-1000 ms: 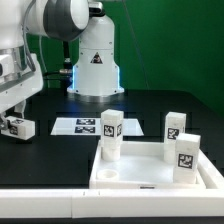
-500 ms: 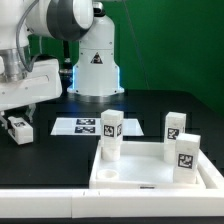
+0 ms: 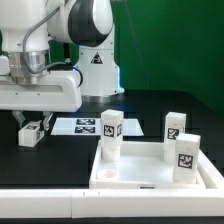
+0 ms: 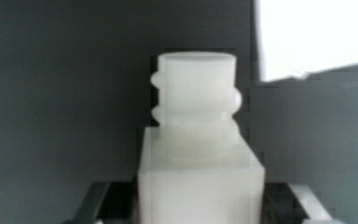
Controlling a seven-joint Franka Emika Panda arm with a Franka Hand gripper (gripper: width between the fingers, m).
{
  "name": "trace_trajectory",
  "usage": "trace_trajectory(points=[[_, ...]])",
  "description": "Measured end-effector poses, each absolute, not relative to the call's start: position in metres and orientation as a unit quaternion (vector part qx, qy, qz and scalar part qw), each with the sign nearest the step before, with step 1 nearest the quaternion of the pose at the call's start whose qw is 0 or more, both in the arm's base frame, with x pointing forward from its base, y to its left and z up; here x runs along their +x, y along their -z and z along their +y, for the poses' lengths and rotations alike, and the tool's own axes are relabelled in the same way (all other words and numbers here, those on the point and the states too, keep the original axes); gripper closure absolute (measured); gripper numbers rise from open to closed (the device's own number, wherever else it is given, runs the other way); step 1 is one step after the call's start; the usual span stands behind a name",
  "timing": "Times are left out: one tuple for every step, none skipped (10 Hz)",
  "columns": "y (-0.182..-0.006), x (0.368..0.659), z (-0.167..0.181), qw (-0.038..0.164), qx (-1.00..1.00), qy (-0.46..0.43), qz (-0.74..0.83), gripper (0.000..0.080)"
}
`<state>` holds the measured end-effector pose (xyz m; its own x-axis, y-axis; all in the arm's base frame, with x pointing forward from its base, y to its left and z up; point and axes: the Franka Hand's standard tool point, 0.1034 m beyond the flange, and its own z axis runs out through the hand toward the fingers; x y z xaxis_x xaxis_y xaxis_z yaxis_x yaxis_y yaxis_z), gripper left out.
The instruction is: Assemble square table
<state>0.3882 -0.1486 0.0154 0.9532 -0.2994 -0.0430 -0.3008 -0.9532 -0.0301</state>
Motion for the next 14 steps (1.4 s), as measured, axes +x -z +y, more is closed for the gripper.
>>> trace_trajectory(points=[[-0.015,0.387,-0.150,0.015,-0.986,-0.014,0.165,0.0511],[-0.015,0.385,-0.153,0.009,-0.989,-0.008,0.147,0.0511],[-0.014,0.385,-0.153,0.009,-0.989,-0.008,0.147,0.0410],[-0.014,0.385,-0.153,0.009,-0.989,-0.008,0.147,0.0410],[-0.015,0.385,-0.150,0.016,-0.989,-0.017,0.148,0.0273],[-0.023,0.389,-0.140,0.047,-0.986,-0.062,0.147,0.0188],[-0.033,0.405,-0.141,0.046,-0.986,-0.065,0.146,0.0188],[-0.040,0.411,-0.133,0.063,-0.981,-0.110,0.145,0.0157],[-0.047,0.419,-0.131,0.086,-0.970,-0.165,0.154,0.0152],[-0.045,0.426,-0.133,0.094,-0.966,-0.188,0.153,0.0152],[-0.044,0.424,-0.130,0.102,-0.961,-0.210,0.150,0.0151],[-0.045,0.419,-0.126,0.117,-0.950,-0.248,0.148,0.0151],[-0.052,0.416,-0.133,0.129,-0.930,-0.316,0.139,0.0151],[-0.058,0.426,-0.143,0.133,-0.910,-0.370,0.135,0.0151]])
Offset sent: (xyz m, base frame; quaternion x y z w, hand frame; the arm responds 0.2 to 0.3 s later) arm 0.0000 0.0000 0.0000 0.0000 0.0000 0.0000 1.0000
